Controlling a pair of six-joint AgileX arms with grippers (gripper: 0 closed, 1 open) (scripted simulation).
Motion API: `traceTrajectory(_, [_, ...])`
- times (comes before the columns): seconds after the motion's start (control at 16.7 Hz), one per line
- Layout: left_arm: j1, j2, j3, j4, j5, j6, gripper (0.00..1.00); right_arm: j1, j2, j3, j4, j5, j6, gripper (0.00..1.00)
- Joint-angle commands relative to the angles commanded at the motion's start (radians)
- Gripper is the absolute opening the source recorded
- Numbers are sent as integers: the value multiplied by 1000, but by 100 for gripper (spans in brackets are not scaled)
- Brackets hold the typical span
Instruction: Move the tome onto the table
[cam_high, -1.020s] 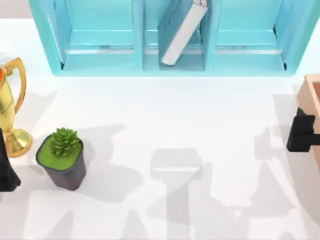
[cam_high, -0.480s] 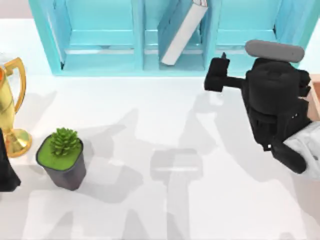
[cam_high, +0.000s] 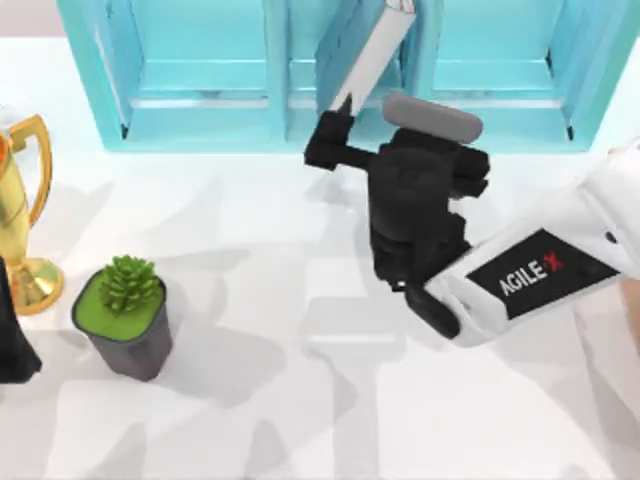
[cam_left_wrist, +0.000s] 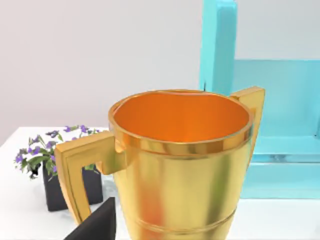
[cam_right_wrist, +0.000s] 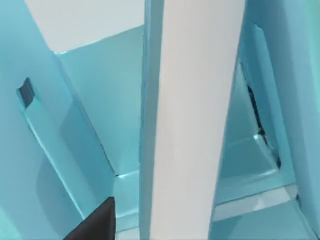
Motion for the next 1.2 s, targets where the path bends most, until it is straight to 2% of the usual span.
traceTrajectory(0.3, [0, 0, 0, 0, 0, 0, 100, 21, 109, 92, 74, 24, 24, 100])
traceTrajectory(0.72, [0, 0, 0, 0, 0, 0, 100, 12, 114, 105, 65, 18, 24, 100])
traceTrajectory(1.2, [0, 0, 0, 0, 0, 0, 100, -81, 283, 462, -111, -75, 15, 100])
